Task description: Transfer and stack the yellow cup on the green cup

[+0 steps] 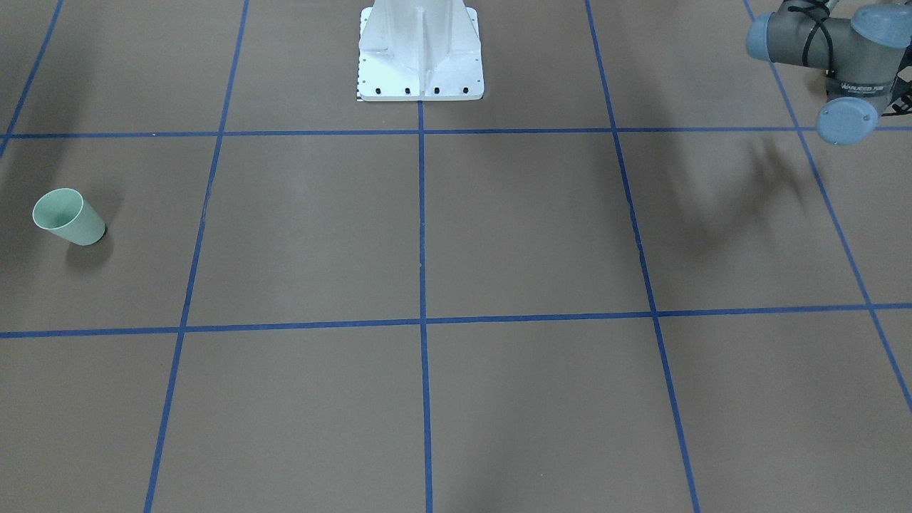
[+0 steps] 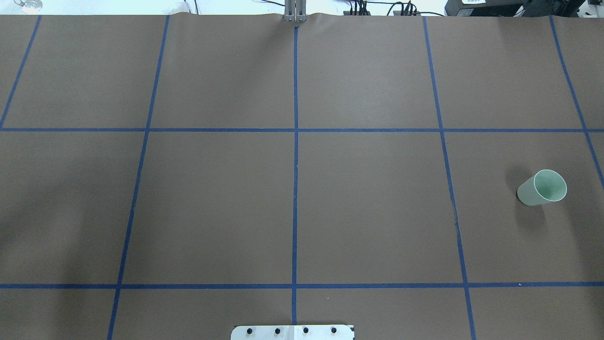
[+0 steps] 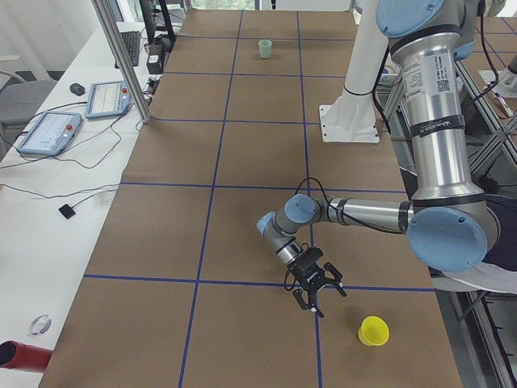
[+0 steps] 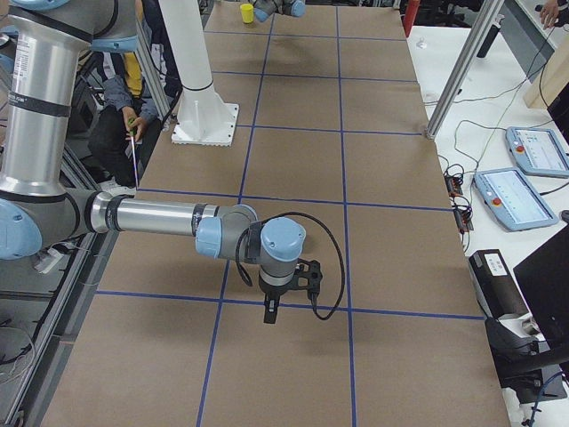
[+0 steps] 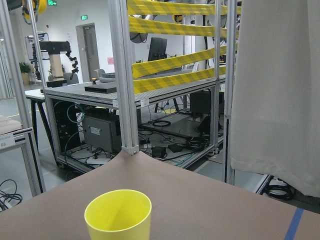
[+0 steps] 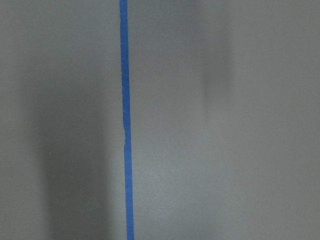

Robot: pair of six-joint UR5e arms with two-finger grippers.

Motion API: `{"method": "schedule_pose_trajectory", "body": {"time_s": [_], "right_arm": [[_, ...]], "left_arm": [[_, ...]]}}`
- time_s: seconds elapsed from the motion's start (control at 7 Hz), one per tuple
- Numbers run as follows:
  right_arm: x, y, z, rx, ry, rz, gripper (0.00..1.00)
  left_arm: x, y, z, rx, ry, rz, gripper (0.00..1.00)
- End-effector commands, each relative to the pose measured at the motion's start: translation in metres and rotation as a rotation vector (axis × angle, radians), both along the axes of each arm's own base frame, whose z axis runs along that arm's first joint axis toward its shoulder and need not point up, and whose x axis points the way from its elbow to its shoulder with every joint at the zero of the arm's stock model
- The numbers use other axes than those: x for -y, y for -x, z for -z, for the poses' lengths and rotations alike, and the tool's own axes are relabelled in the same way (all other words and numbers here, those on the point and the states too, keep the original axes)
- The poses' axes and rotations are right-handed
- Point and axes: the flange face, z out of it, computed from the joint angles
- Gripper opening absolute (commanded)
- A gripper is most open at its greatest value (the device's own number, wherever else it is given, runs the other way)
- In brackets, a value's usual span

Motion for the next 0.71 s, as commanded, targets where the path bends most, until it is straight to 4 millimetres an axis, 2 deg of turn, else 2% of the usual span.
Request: {"method": "schedule_pose_trajectory", "body": {"time_s": [0.0, 0.29, 0.57], "right_arm": [[0.001, 0.000, 0.003, 0.001, -0.007, 0.000, 1.00], [0.002, 0.000, 0.005, 0.001, -0.012, 0.001, 1.00], [0.003, 0.001, 0.005, 0.001, -0.012, 0.003, 1.00]], "left_arm": [[-0.018, 0.001, -0.058, 0.026, 0.055, 0.016, 1.00], [-0.039, -0.026, -0.063, -0.009, 0.125, 0.033, 1.00], [-0.052, -0.037, -0.063, -0.034, 0.175, 0.055, 1.00]]}}
